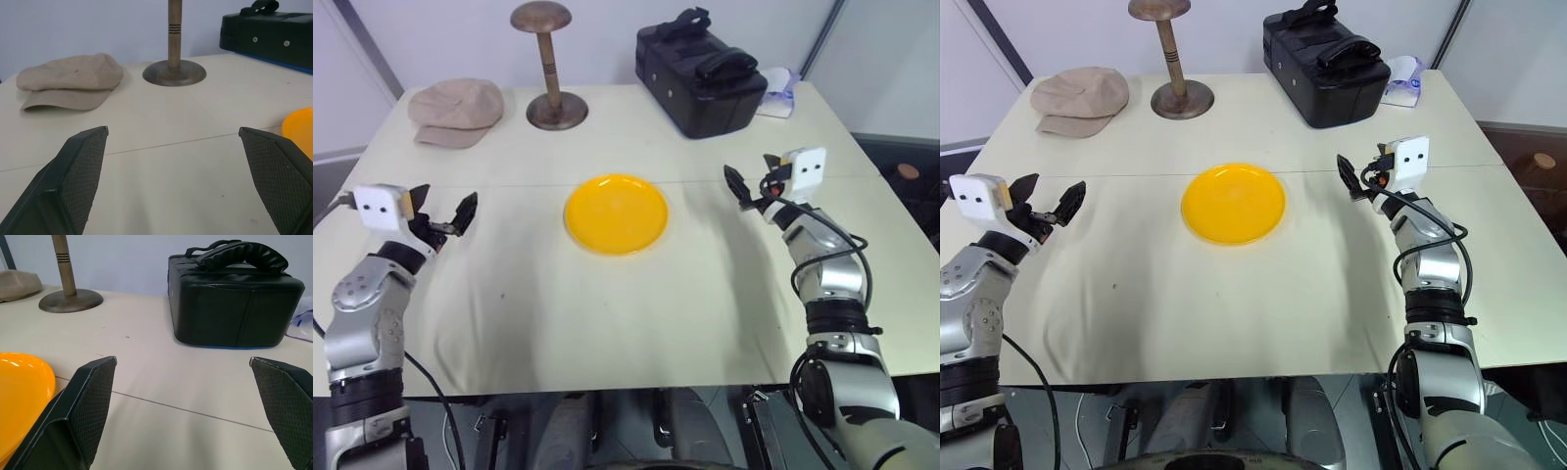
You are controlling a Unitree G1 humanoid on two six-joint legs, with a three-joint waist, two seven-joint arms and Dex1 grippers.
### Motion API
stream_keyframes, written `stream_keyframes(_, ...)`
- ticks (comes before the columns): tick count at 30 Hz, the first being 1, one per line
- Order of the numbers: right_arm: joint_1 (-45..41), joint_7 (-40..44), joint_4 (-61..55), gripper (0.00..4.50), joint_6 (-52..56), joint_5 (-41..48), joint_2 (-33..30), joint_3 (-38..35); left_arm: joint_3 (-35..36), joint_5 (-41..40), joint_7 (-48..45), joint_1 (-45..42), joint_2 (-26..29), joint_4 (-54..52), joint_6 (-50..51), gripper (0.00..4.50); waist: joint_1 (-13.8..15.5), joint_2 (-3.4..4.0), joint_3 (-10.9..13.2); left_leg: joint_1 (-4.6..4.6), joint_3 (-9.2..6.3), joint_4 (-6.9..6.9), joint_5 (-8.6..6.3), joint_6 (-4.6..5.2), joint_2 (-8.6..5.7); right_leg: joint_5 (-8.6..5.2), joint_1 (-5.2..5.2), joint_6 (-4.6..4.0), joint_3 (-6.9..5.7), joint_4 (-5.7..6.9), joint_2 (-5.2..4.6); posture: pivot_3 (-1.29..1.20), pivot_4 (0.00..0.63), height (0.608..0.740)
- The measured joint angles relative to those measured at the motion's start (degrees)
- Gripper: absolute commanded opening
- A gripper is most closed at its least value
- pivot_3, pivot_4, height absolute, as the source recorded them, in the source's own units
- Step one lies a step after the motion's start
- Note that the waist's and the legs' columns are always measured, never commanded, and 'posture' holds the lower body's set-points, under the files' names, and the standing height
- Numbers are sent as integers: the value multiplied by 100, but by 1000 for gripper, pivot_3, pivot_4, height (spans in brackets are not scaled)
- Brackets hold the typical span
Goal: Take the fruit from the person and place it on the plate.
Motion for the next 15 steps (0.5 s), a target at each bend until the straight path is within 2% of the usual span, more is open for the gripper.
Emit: stream_keyframes(15, 0, 1, 0, 4451, -39, -80, 0, 0, -8, 0, 1, 0, 0, -1, 1, 4500, 0, 0, 0, 0, 0, 0, 0, 0, 0, 0, 0, 0, 0, 0, 0, 0, 150, 740)
